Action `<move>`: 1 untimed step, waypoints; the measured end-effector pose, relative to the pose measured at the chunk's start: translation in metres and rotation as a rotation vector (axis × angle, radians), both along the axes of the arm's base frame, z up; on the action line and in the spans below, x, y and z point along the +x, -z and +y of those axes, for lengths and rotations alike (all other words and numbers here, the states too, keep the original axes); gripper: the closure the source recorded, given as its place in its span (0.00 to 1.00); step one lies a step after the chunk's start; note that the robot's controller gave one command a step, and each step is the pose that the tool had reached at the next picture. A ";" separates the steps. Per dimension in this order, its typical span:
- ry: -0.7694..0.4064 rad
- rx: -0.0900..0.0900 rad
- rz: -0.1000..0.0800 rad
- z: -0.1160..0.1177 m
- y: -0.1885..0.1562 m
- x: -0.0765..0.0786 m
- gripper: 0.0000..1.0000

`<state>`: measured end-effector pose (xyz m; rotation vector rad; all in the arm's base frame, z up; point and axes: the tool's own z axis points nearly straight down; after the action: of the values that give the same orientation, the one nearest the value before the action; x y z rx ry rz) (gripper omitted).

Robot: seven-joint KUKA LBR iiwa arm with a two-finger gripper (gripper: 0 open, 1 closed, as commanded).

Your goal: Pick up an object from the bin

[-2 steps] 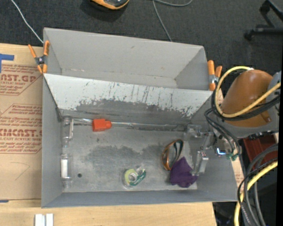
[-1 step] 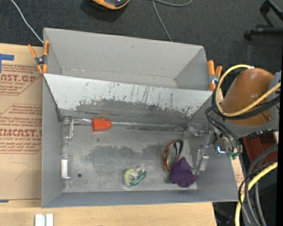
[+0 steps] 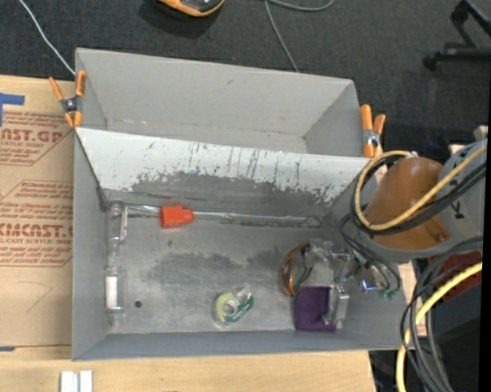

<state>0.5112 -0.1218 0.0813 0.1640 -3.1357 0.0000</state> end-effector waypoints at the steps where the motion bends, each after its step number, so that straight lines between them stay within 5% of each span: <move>1: 0.026 0.000 -0.003 -0.009 0.011 -0.018 1.00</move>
Offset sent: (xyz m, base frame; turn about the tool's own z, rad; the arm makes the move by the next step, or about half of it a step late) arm 0.0000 0.0000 0.0000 0.0000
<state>0.4930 -0.1303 0.0704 0.1240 -3.1409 -0.0002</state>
